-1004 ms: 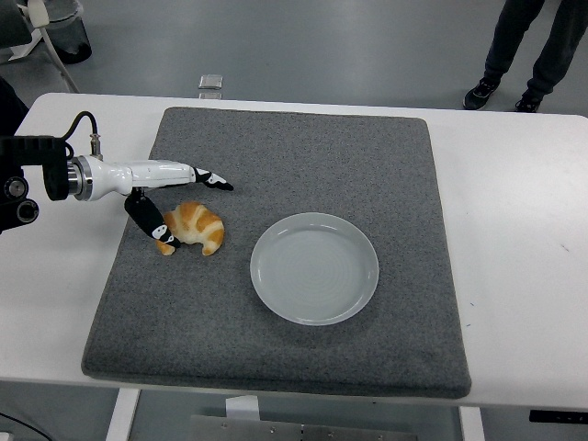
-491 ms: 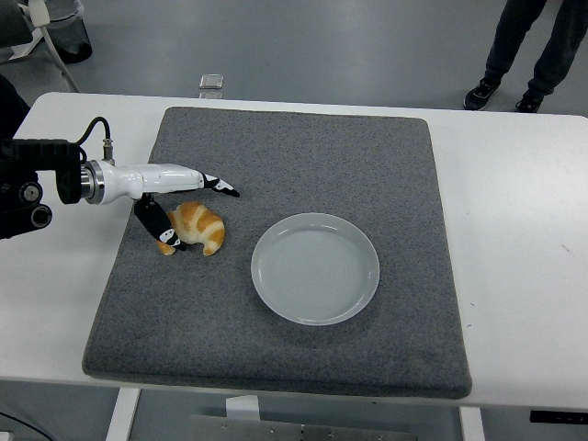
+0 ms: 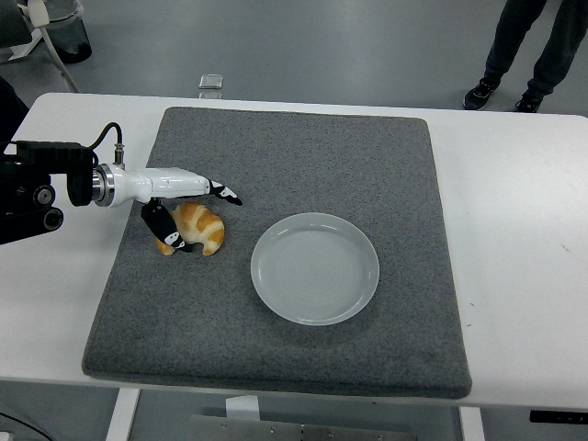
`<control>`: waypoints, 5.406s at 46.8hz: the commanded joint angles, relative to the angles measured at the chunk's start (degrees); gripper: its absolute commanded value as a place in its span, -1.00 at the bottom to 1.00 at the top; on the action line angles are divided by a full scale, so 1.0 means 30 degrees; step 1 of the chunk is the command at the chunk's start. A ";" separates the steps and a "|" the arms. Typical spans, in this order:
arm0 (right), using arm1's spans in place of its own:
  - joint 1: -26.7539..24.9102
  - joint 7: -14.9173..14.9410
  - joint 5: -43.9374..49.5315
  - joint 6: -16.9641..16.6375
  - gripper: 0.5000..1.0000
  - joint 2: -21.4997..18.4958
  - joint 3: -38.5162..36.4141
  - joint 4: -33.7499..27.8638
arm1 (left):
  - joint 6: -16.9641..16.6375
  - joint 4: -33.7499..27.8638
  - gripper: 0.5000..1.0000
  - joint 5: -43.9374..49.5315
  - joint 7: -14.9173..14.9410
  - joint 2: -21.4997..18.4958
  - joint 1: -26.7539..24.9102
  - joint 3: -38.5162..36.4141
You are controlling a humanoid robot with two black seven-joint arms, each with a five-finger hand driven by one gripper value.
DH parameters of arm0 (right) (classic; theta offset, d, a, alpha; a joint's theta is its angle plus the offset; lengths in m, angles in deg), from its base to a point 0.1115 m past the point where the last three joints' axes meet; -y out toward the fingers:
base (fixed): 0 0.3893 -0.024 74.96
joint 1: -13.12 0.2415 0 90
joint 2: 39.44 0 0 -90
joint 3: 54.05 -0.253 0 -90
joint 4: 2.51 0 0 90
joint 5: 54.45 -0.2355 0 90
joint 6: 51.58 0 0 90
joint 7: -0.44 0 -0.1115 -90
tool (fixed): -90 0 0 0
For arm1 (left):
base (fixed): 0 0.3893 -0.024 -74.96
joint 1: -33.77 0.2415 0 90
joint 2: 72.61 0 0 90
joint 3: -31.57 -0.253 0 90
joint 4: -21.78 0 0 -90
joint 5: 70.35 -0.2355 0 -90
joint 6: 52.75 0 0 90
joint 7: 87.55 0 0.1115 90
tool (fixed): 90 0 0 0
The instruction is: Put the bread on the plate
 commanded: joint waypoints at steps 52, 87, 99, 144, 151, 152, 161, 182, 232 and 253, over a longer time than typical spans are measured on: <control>0.0000 0.0000 -0.0001 0.0000 0.72 0.0000 0.0000 0.0000 | -0.1476 0.0263 -1.00 -0.0935 0.0028 0.0292 -0.0228 -0.0650; 0.0000 0.0000 -0.0001 0.0000 0.72 0.0000 0.0000 0.0000 | -0.1593 0.0116 -1.00 -0.0612 0.0087 0.0175 -0.1955 0.0375; 0.0000 0.0000 -0.0001 0.0000 0.72 0.0000 0.0000 0.0000 | -0.1447 0.0058 -1.00 -0.0466 0.0087 0.0175 -0.3684 0.0609; 0.0000 0.0000 -0.0001 0.0000 0.72 0.0000 0.0000 0.0000 | -0.0598 0.0029 -1.00 -0.0085 0.0087 0.0116 -0.6381 0.1752; 0.0000 0.0000 -0.0001 0.0000 0.72 0.0000 0.0000 0.0000 | -0.0538 0.0029 -1.00 -0.0085 0.0087 0.0116 -0.6381 0.1752; 0.0000 0.0000 -0.0001 0.0000 0.73 0.0000 0.0000 0.0000 | -0.0538 0.0029 -1.00 -0.0085 0.0087 0.0116 -0.6381 0.1752; 0.0000 0.0000 0.0028 0.0000 0.73 0.0000 0.0000 0.0000 | -0.0538 0.0029 -1.00 -0.0085 0.0087 0.0116 -0.6381 0.1752; 0.0000 0.0000 -0.0001 0.0000 0.72 0.0000 0.0000 0.0000 | -0.0538 0.0029 -1.00 -0.0085 0.0087 0.0116 -0.6381 0.1752; 0.0000 0.0000 -0.0001 0.0000 0.72 0.0000 0.0000 0.0000 | -0.0568 0.0087 -1.00 -0.0056 0.0145 0.3279 -0.6586 0.2865; 0.0000 0.0000 -0.0001 0.0000 0.73 0.0000 0.0000 0.0000 | -0.0509 -0.0030 -1.00 -0.0085 0.0145 0.5183 -0.6791 0.3919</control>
